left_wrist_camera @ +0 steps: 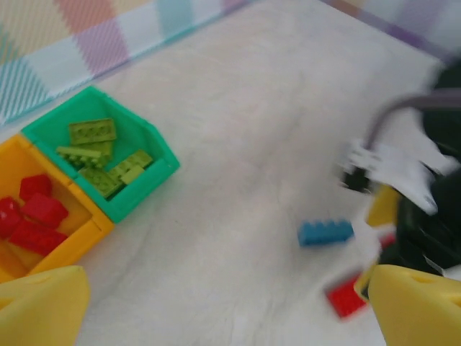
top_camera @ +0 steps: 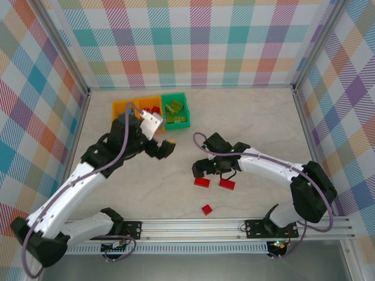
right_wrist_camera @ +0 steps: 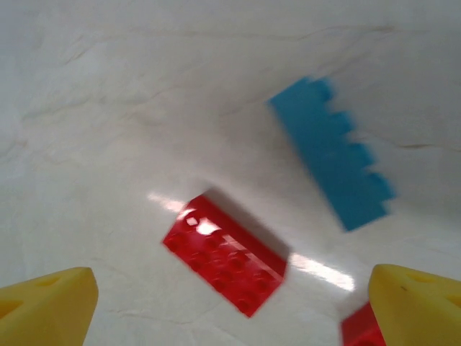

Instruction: Sort the legos into containers by color

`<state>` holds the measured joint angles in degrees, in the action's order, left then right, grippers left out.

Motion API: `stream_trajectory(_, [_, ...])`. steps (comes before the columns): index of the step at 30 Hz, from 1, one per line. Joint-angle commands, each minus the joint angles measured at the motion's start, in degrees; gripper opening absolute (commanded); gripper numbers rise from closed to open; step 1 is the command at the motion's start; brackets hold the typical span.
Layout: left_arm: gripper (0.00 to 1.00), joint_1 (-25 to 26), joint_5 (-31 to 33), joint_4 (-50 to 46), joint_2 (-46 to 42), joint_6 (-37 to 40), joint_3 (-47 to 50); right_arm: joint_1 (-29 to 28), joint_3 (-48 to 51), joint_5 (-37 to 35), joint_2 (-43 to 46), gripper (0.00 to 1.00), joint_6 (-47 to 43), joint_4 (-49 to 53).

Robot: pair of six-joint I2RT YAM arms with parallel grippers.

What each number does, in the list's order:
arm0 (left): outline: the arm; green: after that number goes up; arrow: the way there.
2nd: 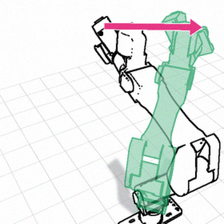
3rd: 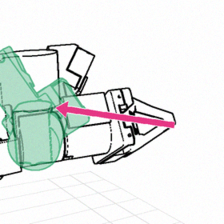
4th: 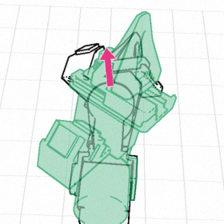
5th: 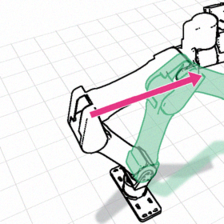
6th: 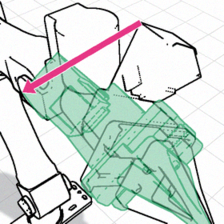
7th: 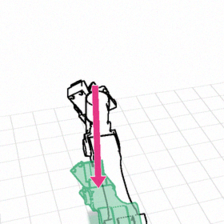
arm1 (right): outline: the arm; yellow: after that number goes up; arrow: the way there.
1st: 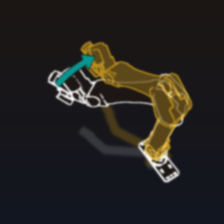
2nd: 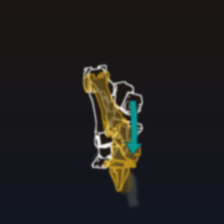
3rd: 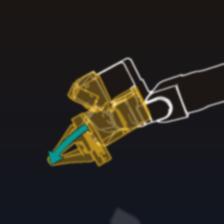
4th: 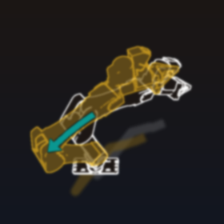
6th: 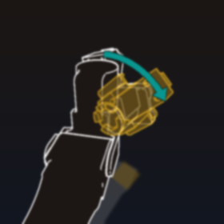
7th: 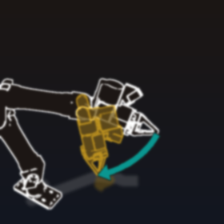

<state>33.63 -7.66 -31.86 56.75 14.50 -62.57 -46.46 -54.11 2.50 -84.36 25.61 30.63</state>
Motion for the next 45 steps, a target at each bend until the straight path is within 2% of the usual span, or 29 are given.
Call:
stream_trajectory(1, [1.00, 1.00, -8.94, -8.43, -7.78, 16.24, 3.21, -1.94, 0.73, 3.12, -2.13, 0.92, -1.83, -3.47])
stream_trajectory(7, [1.00, 1.00, -12.72, -18.03, -13.92, 39.08, 10.54, -4.83, -1.16, 0.15, -8.13, 0.85, -7.44, -0.90])
stream_trajectory(11, [1.00, 0.98, -17.29, -17.20, -14.54, 45.76, 15.04, -6.07, -2.03, -1.28, -12.25, 0.78, -9.03, 0.59])
stream_trajectory(14, [1.00, 0.81, -18.82, -16.42, -14.90, 47.31, 16.97, -7.13, -2.67, -3.93, -14.70, 0.62, -9.26, 1.92])
stream_trajectory(16, [1.00, 0.61, -17.96, -16.11, -15.33, 48.18, 17.67, -7.33, -3.25, -5.64, -15.74, 0.44, -8.70, 2.20])
stream_trajectory(17, [1.00, 0.41, -17.39, -15.69, -15.64, 48.41, 18.04, -7.33, -3.59, -6.00, -15.84, 0.38, -8.49, 2.19])
stream_trajectory(20, [1.00, -0.35, -15.52, -13.06, -17.28, 48.78, 19.33, -7.33, -4.75, -5.70, -14.88, 0.26, -8.43, 0.97])
stream_trajectory(24, [1.00, -2.48, -15.94, -5.25, -21.60, 47.44, 22.91, -6.95, -8.61, -5.09, -11.62, 0.18, -9.56, -4.98])
stream_trajectory(29, [1.00, -5.13, -13.10, 3.00, -24.96, 40.23, 24.60, -4.29, -19.16, -1.80, -12.94, 0.16, -7.86, -19.00])
stream_trajectory(33, [1.00, -5.60, -5.24, 8.44, -26.00, 36.04, 25.90, -3.78, -29.39, -4.96, -20.75, 0.16, -11.48, -28.38])
stream_trajectory(37, [1.00, -5.72, 5.73, 18.94, -25.64, 24.23, 27.41, -2.79, -38.53, -7.38, -29.91, 0.16, -15.13, -34.49])
stream_trajectory(40, [1.00, -5.88, 9.76, 22.00, -25.73, 18.56, 26.85, -2.20, -44.92, -8.00, -36.68, 0.17, -17.42, -38.16])
stream_trajectory(45, [1.00, -6.01, 11.94, 22.63, -25.45, 16.73, 26.95, -1.12, -62.94, -8.98, -49.65, 0.19, -19.42, -30.76])
